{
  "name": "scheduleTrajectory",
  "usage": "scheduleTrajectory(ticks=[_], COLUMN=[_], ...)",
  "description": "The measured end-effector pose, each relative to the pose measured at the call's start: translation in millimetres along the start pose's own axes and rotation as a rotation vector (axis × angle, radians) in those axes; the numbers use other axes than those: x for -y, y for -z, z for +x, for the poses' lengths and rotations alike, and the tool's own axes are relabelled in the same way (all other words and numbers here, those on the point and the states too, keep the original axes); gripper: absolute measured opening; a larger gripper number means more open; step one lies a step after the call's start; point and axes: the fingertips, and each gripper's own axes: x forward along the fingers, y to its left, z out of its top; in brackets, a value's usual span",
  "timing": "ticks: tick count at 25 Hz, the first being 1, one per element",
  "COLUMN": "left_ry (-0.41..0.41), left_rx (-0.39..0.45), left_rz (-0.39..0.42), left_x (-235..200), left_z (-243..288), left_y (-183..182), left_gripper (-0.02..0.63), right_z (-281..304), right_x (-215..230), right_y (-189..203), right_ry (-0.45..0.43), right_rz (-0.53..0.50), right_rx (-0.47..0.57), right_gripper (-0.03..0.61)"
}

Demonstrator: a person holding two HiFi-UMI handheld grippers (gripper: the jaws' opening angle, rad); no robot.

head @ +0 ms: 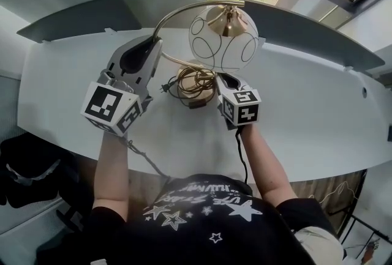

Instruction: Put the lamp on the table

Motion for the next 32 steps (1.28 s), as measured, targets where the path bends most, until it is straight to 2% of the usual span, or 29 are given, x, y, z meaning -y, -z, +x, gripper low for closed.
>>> scheduleTrajectory(ticks=[9, 32], left_ry=[0.018, 0.007], left_rx=[-0.031, -0.019], left_rz=[0.022, 0.015], left_x=[-9, -6], left_z=[12, 5], left_y=[10, 20], left_gripper=[0.031, 0.031], right_z=[17, 21], right_x=[6, 7], right_y=[1, 5], right_ry=[0.001, 0.010], right_rz=[0.008, 0.004], right_rx=[-0.019, -0.034], right_gripper=[0.040, 0.040])
